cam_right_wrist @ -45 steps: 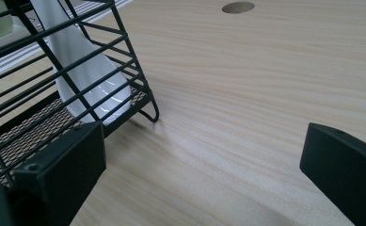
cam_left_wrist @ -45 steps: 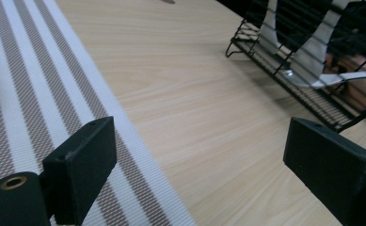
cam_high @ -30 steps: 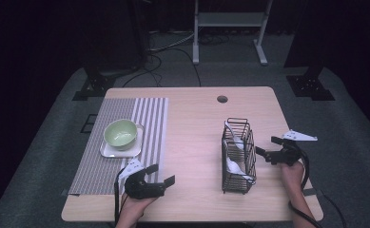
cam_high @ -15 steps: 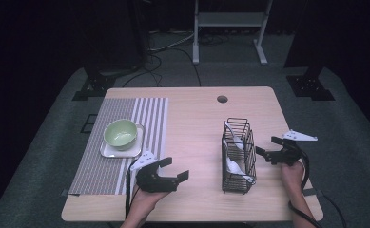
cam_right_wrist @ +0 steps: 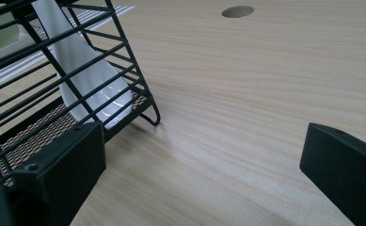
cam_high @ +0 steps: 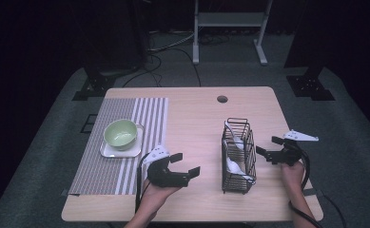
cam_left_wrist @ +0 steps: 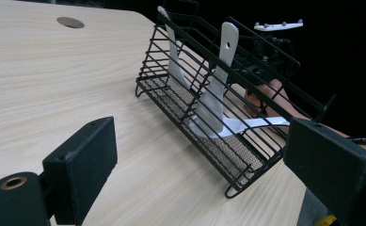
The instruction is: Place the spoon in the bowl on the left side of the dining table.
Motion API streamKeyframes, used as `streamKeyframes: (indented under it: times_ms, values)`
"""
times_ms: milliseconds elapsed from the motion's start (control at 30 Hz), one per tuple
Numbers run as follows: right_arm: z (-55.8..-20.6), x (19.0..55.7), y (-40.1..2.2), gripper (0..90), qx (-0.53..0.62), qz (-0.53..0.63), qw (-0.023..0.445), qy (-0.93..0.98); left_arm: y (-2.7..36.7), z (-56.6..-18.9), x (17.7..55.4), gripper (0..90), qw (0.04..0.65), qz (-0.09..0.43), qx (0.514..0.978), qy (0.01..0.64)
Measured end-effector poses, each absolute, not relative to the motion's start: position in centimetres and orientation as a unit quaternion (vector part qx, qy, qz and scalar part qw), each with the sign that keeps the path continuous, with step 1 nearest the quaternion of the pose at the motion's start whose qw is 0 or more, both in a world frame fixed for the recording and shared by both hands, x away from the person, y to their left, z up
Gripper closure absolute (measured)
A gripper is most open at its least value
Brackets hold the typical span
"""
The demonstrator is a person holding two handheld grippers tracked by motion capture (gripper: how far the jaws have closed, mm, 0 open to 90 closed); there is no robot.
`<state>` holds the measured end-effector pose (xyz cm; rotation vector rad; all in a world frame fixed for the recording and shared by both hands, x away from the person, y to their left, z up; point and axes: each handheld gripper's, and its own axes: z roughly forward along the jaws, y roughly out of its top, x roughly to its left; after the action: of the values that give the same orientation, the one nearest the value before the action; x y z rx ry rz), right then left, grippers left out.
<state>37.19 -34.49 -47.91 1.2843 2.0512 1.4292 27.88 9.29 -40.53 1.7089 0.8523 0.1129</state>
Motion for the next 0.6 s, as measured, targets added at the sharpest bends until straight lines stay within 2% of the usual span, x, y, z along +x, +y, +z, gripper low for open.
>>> streamKeyframes:
  times_ms: [600]
  values:
    - [-47.9, 37.2, -34.7, 0.0, 0.452, 0.508, 0.163, 0.715, 5.9, -39.8, 29.1, 9.3, 0.574, 0.032, 0.740, 0.350]
